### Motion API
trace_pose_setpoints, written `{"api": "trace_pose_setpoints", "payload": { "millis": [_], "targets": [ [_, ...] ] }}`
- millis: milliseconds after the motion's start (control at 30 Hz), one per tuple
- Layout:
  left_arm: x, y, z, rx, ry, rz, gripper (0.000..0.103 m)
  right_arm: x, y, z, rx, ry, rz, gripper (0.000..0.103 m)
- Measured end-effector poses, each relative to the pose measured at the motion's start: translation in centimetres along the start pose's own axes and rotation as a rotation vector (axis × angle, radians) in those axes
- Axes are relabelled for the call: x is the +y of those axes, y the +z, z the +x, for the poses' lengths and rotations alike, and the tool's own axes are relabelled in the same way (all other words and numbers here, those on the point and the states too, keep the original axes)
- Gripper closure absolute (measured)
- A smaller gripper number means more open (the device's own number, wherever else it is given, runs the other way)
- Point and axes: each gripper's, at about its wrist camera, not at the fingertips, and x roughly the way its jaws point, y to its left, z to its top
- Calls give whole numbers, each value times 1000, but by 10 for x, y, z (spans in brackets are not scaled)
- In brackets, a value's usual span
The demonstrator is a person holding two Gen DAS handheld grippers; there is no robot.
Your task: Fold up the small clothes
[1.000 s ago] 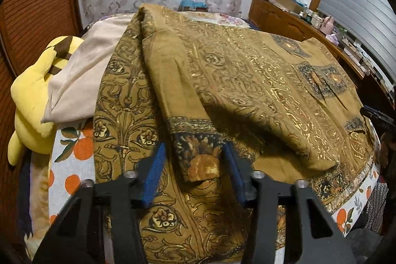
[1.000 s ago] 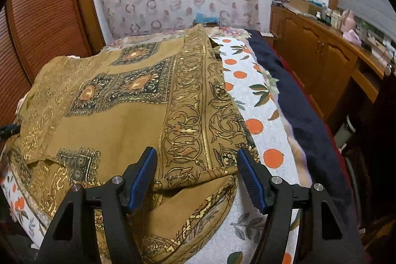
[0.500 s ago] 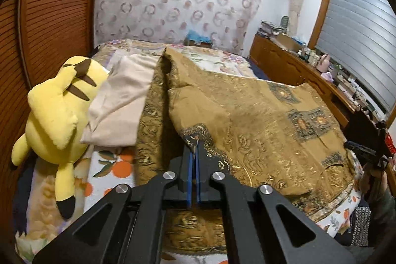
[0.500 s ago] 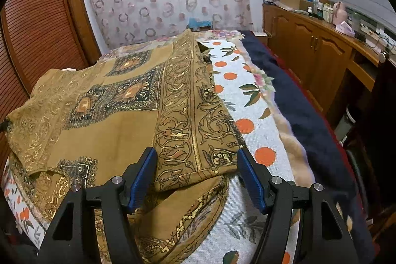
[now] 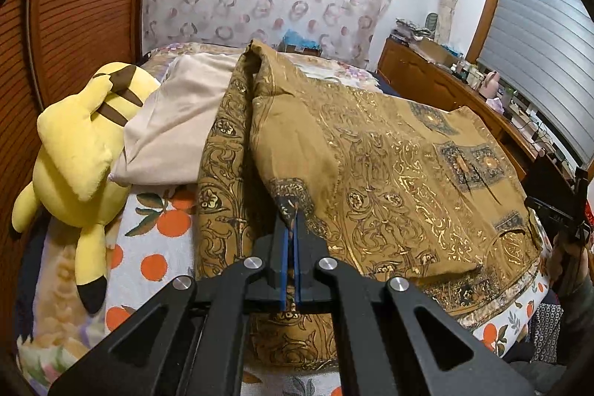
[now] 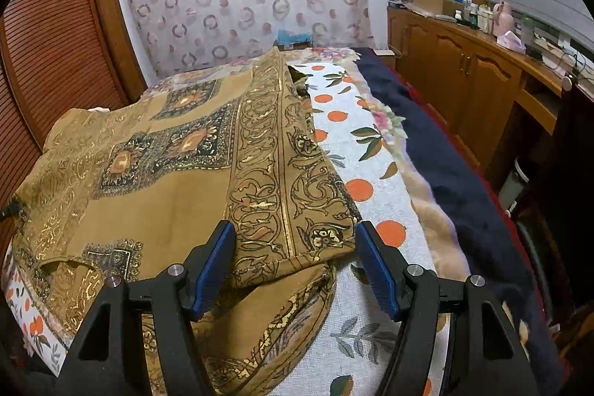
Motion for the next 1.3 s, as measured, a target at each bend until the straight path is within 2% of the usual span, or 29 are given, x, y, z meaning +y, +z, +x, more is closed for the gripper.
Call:
{"api": "trace_pose_setpoints", "payload": {
  "millis": [133,433,567,667,700,800,1000,1167,1300],
  "targets": [
    [0,-1,2,6,1,0,100,2,2,-1,0,9,-35,47],
    [-2,-8,6,21,6,-2,100,-23,17,-5,6,-3,7,47],
    [-2,-9,8,26,5,-3,100,-26,18,11,85,-4,-17,48],
    [-3,-9,10,30,4,3,100,-21,15,16,97,3,-41,64],
    [-4,-8,10,30,3,6,100,-19,15,16,94,14,-52,80],
    [-6,-6,7,16,-7,15,100,-16,17,17,93,59,-61,94],
    [-5,7,-16,-76,-32,-1,100,-12,26,-15,-34,89,-74,95],
    [-5,17,-27,-115,-37,-1,100,-7,34,-36,-121,62,-95,95],
    [-3,20,-28,-119,-43,-7,100,-1,36,-40,-132,65,-102,95]
  ]
}}
